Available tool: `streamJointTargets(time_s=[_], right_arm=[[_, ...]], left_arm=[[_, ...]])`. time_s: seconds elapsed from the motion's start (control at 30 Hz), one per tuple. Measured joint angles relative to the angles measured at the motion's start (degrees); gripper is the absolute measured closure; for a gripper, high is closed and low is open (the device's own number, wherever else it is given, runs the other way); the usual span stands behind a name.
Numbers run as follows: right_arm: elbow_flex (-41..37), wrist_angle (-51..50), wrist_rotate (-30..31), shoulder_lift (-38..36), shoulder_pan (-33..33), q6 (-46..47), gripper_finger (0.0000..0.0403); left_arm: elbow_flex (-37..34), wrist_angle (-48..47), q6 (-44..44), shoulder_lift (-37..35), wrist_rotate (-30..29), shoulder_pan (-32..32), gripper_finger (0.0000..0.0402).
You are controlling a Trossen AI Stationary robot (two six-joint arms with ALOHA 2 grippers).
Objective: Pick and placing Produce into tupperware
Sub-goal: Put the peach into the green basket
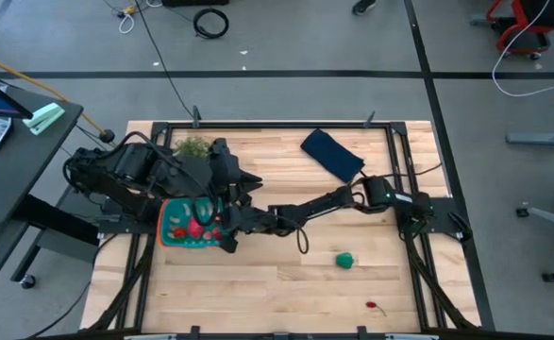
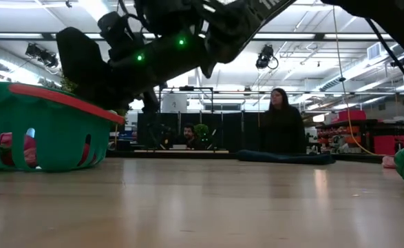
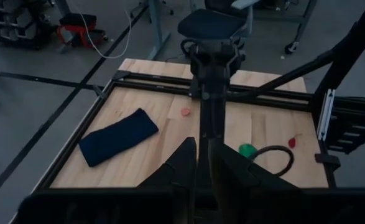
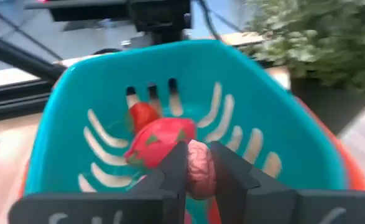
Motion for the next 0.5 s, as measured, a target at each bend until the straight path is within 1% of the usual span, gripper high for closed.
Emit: streamJointTargets(time_s=[0.1,0.27,0.4,0.43,0.5], right_arm=[[0.0,-0.4,-3.6,-0.1,-0.9,1.3,0.0315],[0.0,-1.0,-4.2,-1.3,-1.0,1.3,0.0261],[0.0,-1.2,-4.2,-4.2,-0.9,-0.8,0.0228],[0.0,-1.8,-4.2,-5.3,-0.9,-0.9,0.0222],[0.0,-6.2,-4.3,-8.3,-0.8,-1.1,0.0214]], left_arm=[[0.0,-0.4,-0.7,0.0,0.0,0.0,0.0352],[0.0,-0.5,-0.7,0.0,0.0,0.0,0.0352],[0.0,-0.7,-0.7,0.0,0.0,0.0,0.0354],[0.0,-0.7,-0.7,0.0,0.0,0.0,0.0355],[0.0,-0.9,-0.7,0.0,0.0,0.0,0.0357]])
